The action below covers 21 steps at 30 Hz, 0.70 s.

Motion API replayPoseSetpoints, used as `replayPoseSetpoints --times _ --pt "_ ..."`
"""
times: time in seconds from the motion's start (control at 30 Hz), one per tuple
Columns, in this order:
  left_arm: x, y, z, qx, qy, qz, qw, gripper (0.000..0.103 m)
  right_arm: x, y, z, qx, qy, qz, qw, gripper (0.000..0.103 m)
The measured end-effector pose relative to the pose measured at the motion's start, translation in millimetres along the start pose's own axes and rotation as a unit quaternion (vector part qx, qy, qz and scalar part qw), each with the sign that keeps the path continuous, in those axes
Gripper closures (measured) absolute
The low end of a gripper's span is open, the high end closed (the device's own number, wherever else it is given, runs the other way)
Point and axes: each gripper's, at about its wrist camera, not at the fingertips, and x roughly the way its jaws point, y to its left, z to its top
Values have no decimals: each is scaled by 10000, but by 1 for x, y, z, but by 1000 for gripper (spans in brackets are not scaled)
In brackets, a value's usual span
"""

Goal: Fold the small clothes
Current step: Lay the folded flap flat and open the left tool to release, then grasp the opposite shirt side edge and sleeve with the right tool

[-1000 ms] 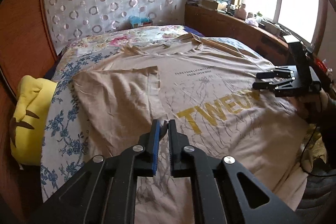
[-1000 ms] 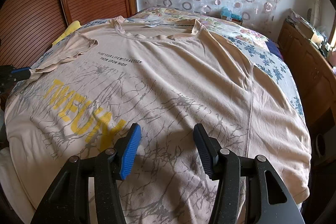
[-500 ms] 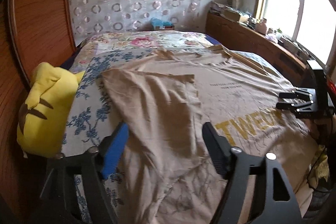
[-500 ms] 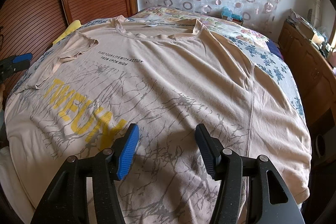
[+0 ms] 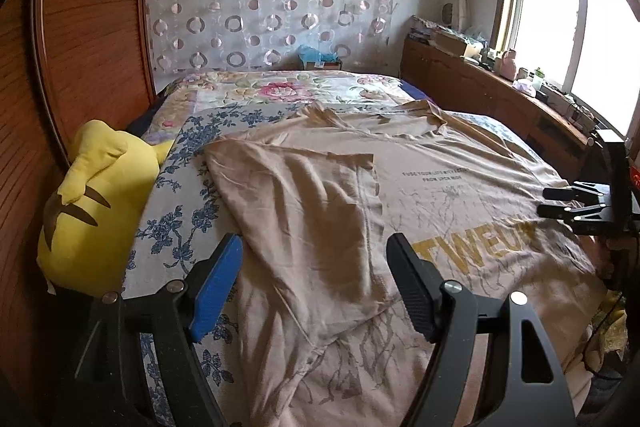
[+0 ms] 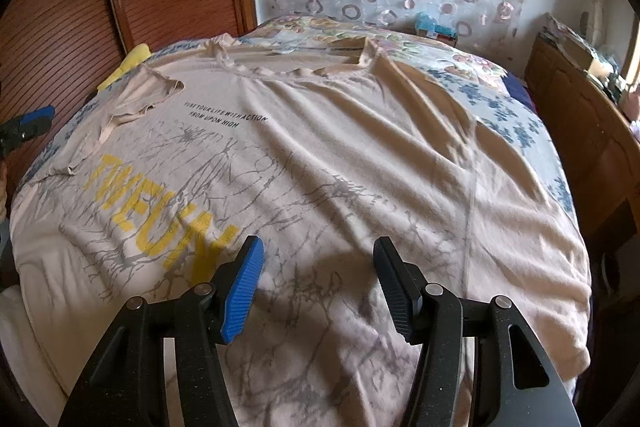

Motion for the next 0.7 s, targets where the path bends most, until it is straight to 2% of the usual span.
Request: replayPoseSetpoints --times 0.17,0.3,0.43,0.7 --pt "-1 -11 3 81 -49 -51 9999 28 -33 -17 -13 270 -287 -106 9992 44" --pt "0 -23 7 151 -93 -143 9997 28 -62 -35 -28 455 -460 -416 9970 44" --pt "1 -36 11 224 -142 -233 9994 28 -84 -55 -43 597 -537 -788 9937 44" --pt "11 -66 8 365 -127 -431 9983 28 -103 -91 -68 1049 -530 -1215 9856 44"
